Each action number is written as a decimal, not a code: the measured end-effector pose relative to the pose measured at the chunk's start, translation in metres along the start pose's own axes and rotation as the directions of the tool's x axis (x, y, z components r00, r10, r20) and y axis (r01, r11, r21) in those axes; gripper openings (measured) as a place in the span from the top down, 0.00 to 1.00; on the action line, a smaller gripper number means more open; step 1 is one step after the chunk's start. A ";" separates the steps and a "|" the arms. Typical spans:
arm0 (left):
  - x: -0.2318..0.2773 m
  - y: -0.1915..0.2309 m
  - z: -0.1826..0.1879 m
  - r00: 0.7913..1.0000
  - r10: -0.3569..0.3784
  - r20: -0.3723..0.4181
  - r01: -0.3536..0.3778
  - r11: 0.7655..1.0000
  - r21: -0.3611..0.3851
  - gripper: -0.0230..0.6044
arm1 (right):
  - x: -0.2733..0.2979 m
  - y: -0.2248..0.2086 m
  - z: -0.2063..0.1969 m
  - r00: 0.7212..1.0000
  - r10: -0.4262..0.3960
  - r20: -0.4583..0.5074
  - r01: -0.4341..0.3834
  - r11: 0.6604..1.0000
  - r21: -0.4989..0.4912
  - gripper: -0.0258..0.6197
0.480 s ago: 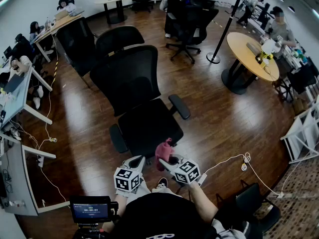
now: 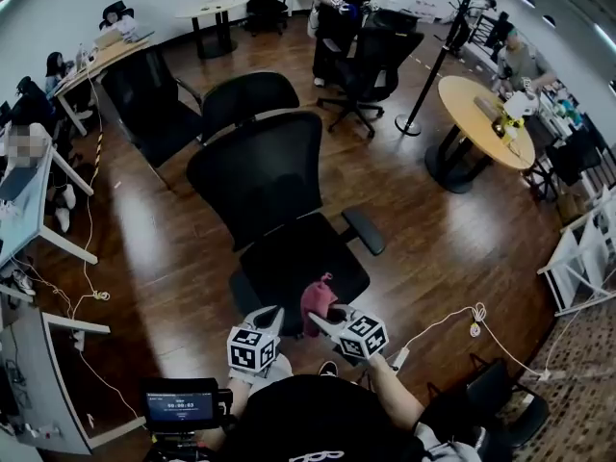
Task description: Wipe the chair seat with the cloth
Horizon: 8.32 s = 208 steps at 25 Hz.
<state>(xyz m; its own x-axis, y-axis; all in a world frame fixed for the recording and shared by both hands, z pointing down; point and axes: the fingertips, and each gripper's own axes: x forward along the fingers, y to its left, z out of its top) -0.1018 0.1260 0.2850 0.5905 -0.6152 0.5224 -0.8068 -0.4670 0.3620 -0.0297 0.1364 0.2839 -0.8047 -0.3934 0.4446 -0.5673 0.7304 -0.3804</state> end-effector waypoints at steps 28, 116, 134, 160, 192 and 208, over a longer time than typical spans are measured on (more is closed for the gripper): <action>0.089 0.104 0.024 0.981 0.168 -0.093 -0.179 0.976 -0.120 0.97 | 0.107 -0.110 0.031 0.985 0.105 -0.140 -0.103 0.994 0.023 0.84; 0.145 0.152 -0.140 0.955 0.169 -0.245 -0.246 0.912 -0.329 0.97 | 0.340 -0.438 -0.210 0.611 -0.516 -0.600 0.430 0.853 -0.296 0.85; 0.122 0.156 -0.162 0.952 0.154 -0.265 -0.243 0.906 -0.347 0.97 | 0.443 -0.189 -0.212 0.862 0.157 -0.482 -0.055 0.974 0.219 0.85; 0.172 0.121 -0.157 0.942 0.102 -0.318 -0.190 0.947 -0.259 0.97 | 0.282 -0.446 -0.234 0.834 -0.233 -0.500 0.404 0.876 0.265 0.84; 0.136 0.132 -0.165 0.948 0.140 -0.286 -0.223 0.933 -0.282 0.97 | 0.316 -0.326 -0.272 0.749 -0.201 -0.631 0.194 0.978 -0.080 0.84; 0.135 0.127 -0.177 0.942 0.137 -0.307 -0.226 0.935 -0.274 0.97 | 0.372 -0.130 -0.287 0.751 0.375 -0.543 -0.298 0.927 0.228 0.84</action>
<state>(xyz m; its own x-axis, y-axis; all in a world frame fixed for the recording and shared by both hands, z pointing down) -0.1284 0.0965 0.5383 0.4387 -0.4485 0.7787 -0.8933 -0.1239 0.4320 -0.2053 0.0551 0.7317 -0.7225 0.2816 0.6314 -0.3259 0.6667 -0.6703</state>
